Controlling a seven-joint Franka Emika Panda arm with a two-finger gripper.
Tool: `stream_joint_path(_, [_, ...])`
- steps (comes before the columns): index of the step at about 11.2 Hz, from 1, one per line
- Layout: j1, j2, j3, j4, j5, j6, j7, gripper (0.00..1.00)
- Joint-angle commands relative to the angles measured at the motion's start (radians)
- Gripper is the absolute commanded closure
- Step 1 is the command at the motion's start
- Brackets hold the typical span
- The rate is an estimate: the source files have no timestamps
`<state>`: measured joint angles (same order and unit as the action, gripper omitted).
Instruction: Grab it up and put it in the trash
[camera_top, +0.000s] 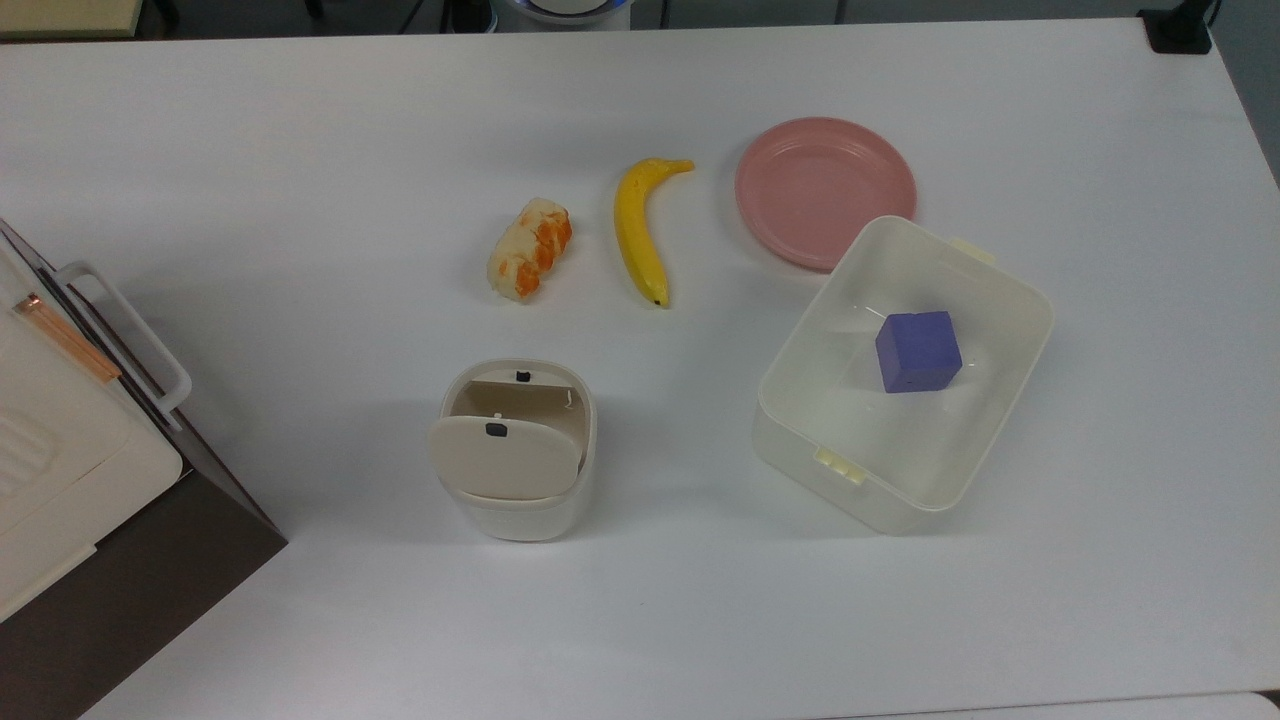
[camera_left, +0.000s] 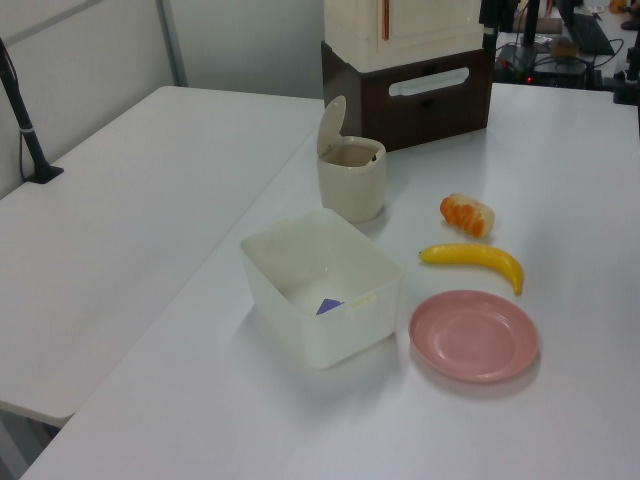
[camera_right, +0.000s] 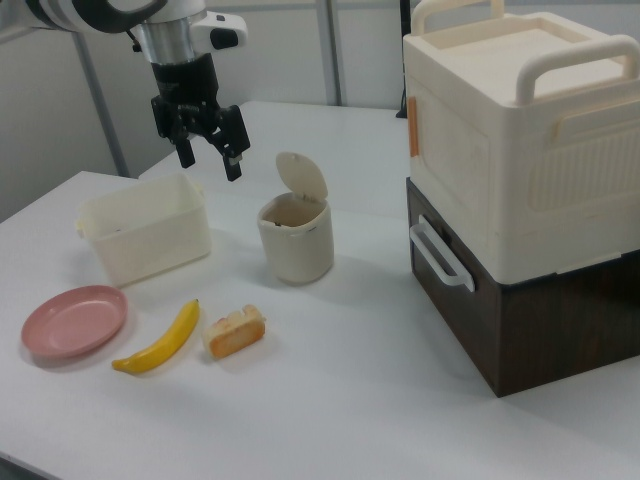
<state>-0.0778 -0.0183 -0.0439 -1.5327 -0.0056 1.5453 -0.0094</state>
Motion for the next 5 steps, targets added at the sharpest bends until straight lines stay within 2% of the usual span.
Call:
stream_joint_path(1, [0.021, -0.023, -0.024, -0.023, 0.01, 0.013, 0.014, 0.0])
stream_joint_path(5, [0.023, -0.02, -0.025, -0.014, 0.012, 0.016, 0.028, 0.0])
